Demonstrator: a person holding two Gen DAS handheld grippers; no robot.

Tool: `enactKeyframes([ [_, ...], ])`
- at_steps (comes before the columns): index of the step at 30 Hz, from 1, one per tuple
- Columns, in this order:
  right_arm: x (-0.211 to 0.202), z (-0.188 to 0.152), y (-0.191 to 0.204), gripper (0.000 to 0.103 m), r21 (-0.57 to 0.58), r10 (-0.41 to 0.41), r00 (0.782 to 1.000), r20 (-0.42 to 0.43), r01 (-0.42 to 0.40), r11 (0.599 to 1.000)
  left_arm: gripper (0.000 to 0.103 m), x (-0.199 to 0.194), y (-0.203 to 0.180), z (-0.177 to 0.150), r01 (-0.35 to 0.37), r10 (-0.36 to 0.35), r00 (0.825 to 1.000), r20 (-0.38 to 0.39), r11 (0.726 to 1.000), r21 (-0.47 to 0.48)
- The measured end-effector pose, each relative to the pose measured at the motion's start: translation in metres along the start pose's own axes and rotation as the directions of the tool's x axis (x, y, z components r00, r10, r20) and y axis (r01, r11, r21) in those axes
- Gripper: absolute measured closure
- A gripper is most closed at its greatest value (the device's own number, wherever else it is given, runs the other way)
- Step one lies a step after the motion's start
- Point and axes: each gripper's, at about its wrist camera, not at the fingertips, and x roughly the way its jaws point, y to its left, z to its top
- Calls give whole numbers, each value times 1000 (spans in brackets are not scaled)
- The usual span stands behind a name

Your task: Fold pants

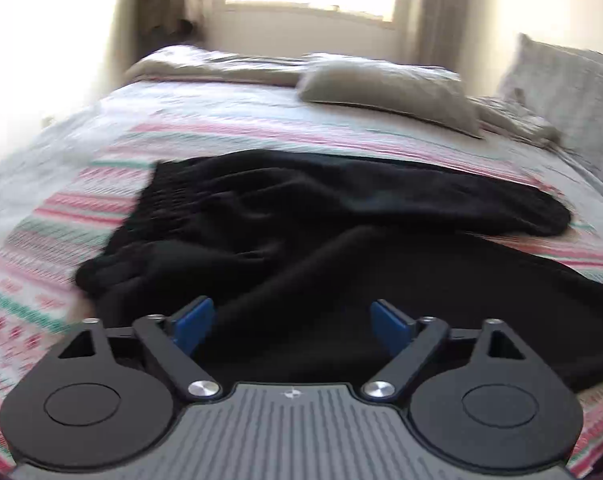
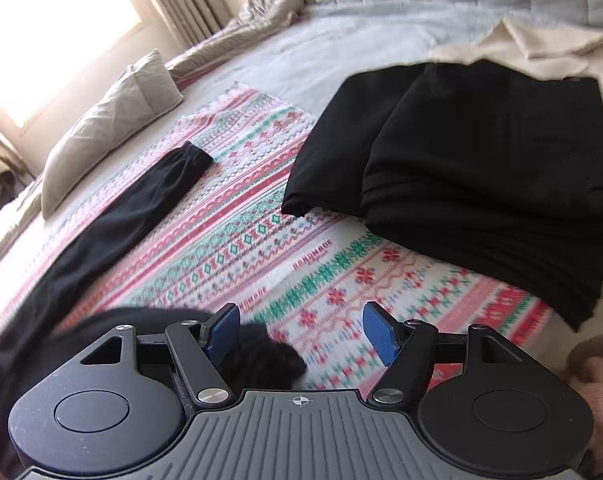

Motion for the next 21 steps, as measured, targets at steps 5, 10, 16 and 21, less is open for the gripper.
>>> enactKeyframes([
  [5, 49, 13, -6, 34, 95, 31, 991, -134, -18, 995, 0, 21, -70, -1, 150, -151, 988, 4, 984, 94],
  [10, 77, 5, 8, 41, 32, 28, 977, -210, -22, 999, 0, 49, -123, -12, 279, -279, 960, -18, 949, 147],
  [16, 76, -22, 49, 78, -240, 7, 974, -226, -63, 969, 0, 82, -150, -30, 337, -329, 941, -75, 916, 219],
  [21, 55, -39, 69, 79, -387, -4, 995, -98, -34, 921, 0, 86, -154, -34, 360, -347, 933, -98, 906, 225],
])
